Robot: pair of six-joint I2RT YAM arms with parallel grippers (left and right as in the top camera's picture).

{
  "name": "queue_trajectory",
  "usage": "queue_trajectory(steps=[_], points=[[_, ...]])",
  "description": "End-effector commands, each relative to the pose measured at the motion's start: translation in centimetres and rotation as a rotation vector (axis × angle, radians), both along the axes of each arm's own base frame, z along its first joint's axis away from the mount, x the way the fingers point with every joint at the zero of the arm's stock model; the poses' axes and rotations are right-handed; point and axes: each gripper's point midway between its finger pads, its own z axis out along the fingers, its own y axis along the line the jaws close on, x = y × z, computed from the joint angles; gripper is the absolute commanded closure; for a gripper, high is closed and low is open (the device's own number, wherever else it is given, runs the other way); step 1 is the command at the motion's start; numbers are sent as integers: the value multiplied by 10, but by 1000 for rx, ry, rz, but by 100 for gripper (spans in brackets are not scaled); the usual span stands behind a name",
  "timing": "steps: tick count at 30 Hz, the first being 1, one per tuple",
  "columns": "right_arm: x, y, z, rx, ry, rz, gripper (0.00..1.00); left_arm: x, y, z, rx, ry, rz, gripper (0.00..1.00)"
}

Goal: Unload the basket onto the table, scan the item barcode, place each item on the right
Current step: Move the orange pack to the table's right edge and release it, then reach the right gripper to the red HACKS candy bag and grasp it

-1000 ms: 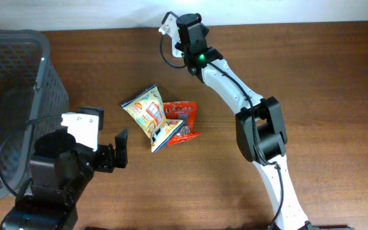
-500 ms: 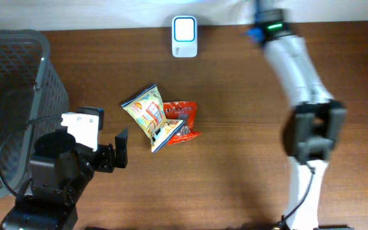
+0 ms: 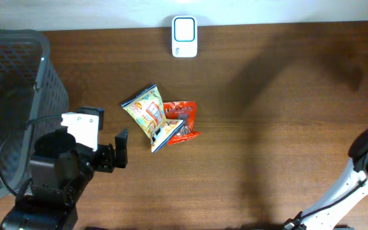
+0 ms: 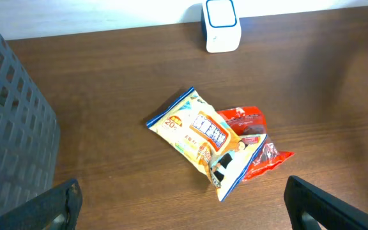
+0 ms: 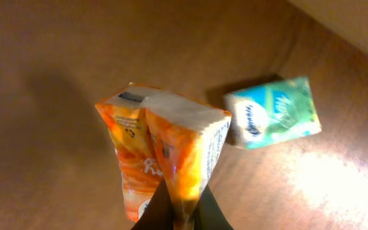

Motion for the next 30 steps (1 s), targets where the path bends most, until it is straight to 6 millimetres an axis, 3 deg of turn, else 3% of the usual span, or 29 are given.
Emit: queue_trajectory(steps=[1, 3, 4, 9, 12, 14, 15, 17, 18, 19, 21, 25, 27, 28, 30], points=[[-22, -15, -25, 47, 13, -62, 86, 0, 0, 0, 9, -3, -14, 1], [-31, -24, -28, 50, 16, -82, 77, 0, 0, 0, 9, -3, -14, 1], [-32, -25, -28, 48, 21, -74, 63, 0, 0, 0, 9, -4, -13, 1], [-30, -24, -13, 27, 23, 1, 31, 0, 0, 0, 9, -4, -13, 1], [-21, -15, 19, 9, -31, 28, 26, 0, 0, 0, 9, -4, -14, 1], [2, 13, 50, 73, -162, 114, 25, 0, 0, 0, 9, -4, -13, 1], [15, 32, 64, 134, -241, 173, 24, 0, 0, 0, 9, -3, -14, 1], [46, 101, 102, 357, -454, 382, 20, 0, 0, 0, 9, -4, -13, 1], [52, 123, 113, 419, -507, 468, 20, 0, 0, 0, 9, -3, -14, 1], [64, 175, 137, 549, -615, 673, 20, 0, 0, 0, 9, -4, -14, 1], [67, 232, 154, 676, -683, 877, 18, 0, 0, 0, 9, -3, -13, 1], [58, 324, 140, 791, -543, 1076, 17, 0, 0, 0, 9, -3, -13, 1], [50, 379, 122, 780, -392, 1199, 15, 0, 0, 0, 9, -4, -13, 1], [48, 396, 113, 753, -327, 1232, 1, 0, 0, 0, 9, -3, -13, 1], [44, 429, 101, 695, -219, 1292, 1, 0, 0, 0, 9, -3, -13, 1]])
